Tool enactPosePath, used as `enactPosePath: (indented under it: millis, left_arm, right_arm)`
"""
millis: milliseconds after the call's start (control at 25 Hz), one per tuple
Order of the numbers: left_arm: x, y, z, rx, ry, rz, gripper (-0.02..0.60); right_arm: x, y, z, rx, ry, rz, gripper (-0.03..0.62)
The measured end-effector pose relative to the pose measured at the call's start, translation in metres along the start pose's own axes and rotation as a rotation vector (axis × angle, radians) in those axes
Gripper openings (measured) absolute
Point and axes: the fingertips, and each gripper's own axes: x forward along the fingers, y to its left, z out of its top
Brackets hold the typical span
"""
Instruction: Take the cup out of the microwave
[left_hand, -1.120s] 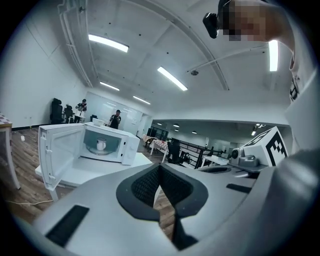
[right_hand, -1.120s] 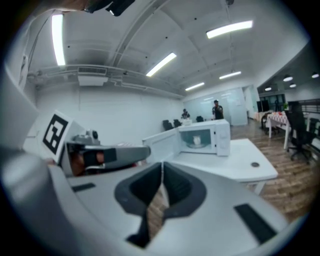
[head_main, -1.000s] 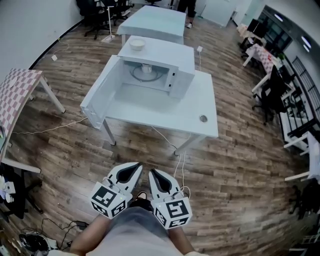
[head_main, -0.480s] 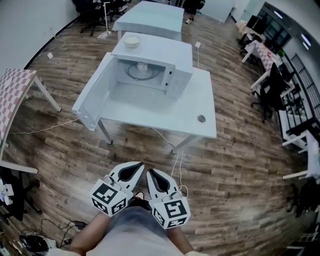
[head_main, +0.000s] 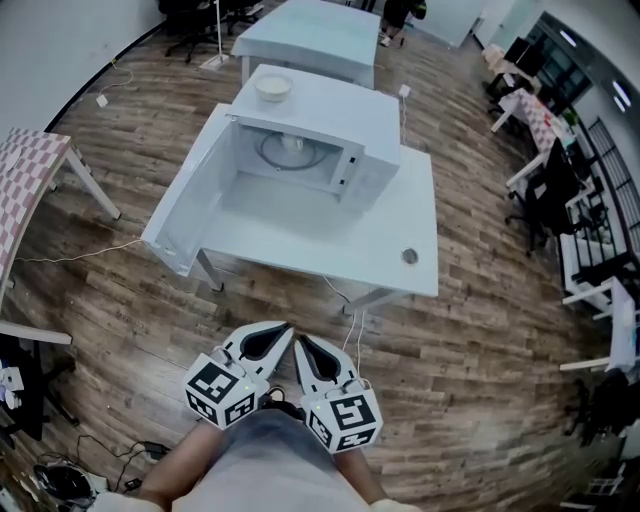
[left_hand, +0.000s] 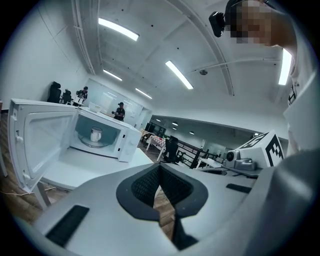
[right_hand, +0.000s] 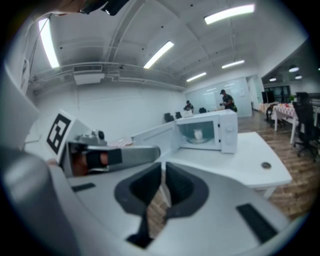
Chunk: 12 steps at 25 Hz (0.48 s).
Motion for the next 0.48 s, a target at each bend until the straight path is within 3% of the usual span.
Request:
enactPosePath:
  millis: [480]
  left_arm:
    - [0.036,0.052,0.033,-0.016,0.003,-0.029,0.008]
  right_arm:
    - [0.06,-0.023,0.031,0.015,0.021,0.002,0.025]
